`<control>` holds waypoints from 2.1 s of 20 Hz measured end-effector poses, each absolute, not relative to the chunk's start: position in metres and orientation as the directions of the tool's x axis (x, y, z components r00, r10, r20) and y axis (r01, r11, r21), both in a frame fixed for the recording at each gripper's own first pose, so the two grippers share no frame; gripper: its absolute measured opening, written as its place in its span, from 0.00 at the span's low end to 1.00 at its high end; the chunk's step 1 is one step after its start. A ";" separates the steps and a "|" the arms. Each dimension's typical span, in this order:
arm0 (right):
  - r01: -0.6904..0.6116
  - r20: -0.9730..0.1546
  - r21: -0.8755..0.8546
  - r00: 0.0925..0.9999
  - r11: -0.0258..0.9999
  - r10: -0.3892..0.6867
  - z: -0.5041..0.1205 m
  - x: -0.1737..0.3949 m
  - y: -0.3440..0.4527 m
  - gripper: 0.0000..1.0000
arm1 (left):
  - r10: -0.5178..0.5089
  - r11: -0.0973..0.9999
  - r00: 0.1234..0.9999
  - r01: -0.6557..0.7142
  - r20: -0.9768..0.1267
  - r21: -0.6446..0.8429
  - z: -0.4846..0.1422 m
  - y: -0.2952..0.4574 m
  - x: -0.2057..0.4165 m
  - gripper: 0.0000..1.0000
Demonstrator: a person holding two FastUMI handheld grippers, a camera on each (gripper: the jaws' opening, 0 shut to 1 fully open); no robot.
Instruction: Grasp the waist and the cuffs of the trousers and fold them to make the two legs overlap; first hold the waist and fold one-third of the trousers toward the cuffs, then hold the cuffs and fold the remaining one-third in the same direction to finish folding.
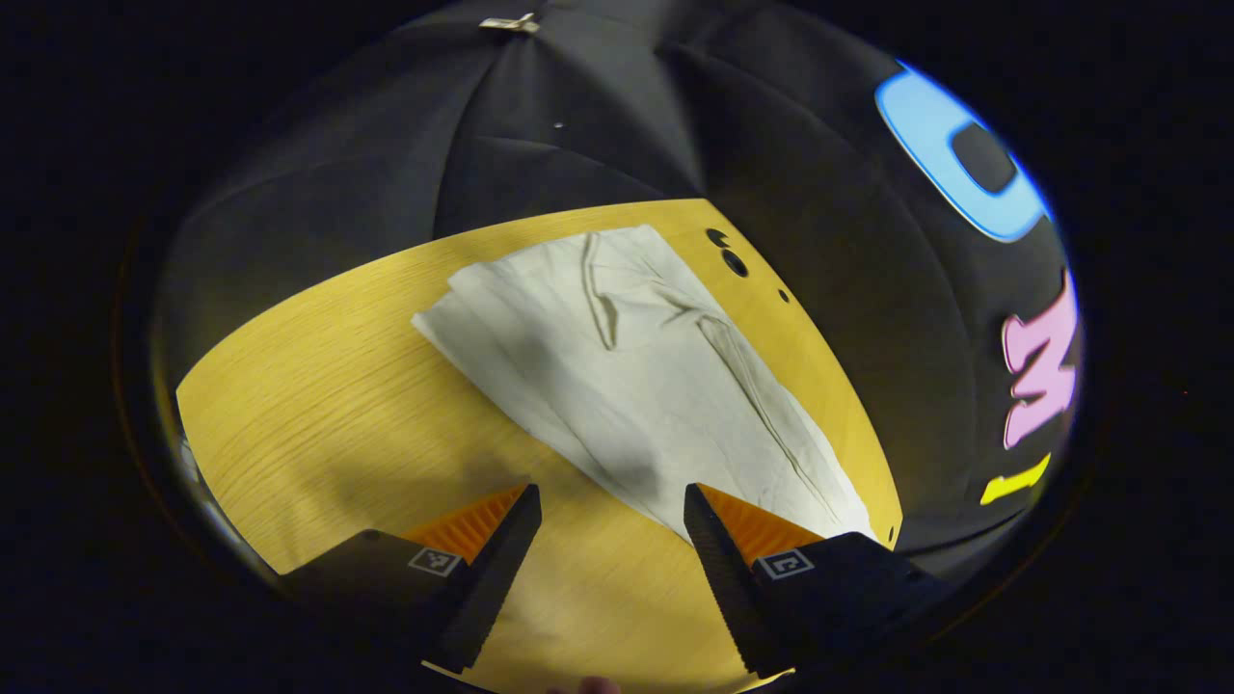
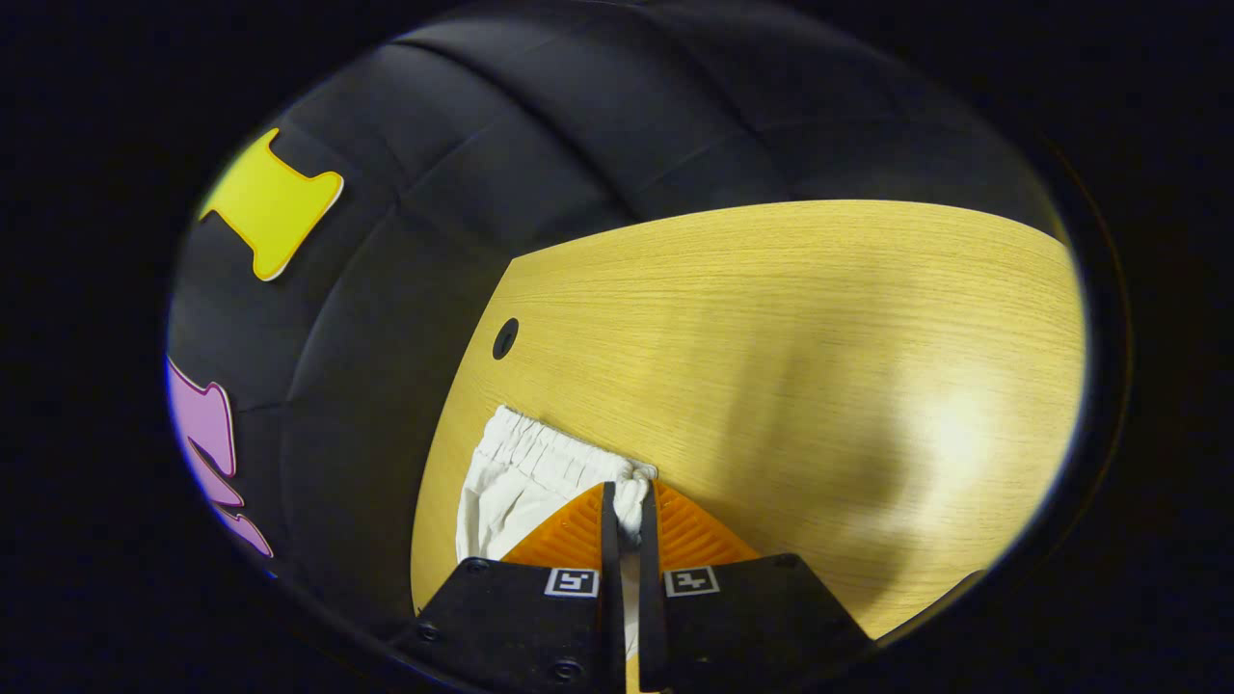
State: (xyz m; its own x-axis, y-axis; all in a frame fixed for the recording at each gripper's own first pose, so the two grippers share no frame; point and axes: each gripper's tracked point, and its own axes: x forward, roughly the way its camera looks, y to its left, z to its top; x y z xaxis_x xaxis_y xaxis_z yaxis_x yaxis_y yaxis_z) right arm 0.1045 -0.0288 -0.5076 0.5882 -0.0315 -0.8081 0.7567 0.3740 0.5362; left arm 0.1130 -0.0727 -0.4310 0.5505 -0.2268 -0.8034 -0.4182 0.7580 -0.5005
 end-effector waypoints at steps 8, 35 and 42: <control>0.733 -0.795 0.538 0.605 0.416 -0.039 -0.509 0.108 -0.029 0.10 | -0.088 0.738 0.648 -0.468 -0.757 -0.486 -0.448 -0.060 0.213 0.91; 0.356 -0.499 0.695 0.865 0.625 0.062 -0.356 0.150 0.033 0.10 | -0.271 0.417 0.748 -0.476 -0.606 -0.774 -0.430 -0.088 0.165 0.10; 0.141 -0.422 0.700 0.872 0.701 0.247 -0.314 0.151 0.176 0.10 | -0.293 0.442 0.729 -0.471 -0.619 -0.763 -0.443 -0.091 0.162 0.05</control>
State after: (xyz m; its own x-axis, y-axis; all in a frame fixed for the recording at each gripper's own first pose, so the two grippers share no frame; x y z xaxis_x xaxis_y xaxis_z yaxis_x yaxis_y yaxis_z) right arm 0.1514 0.1756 -0.3140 0.8722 0.2467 -0.4225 0.1407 0.7006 0.6996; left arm 0.1623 -0.0907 -0.4432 0.7285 -0.2931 -0.6191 -0.4710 0.4421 -0.7634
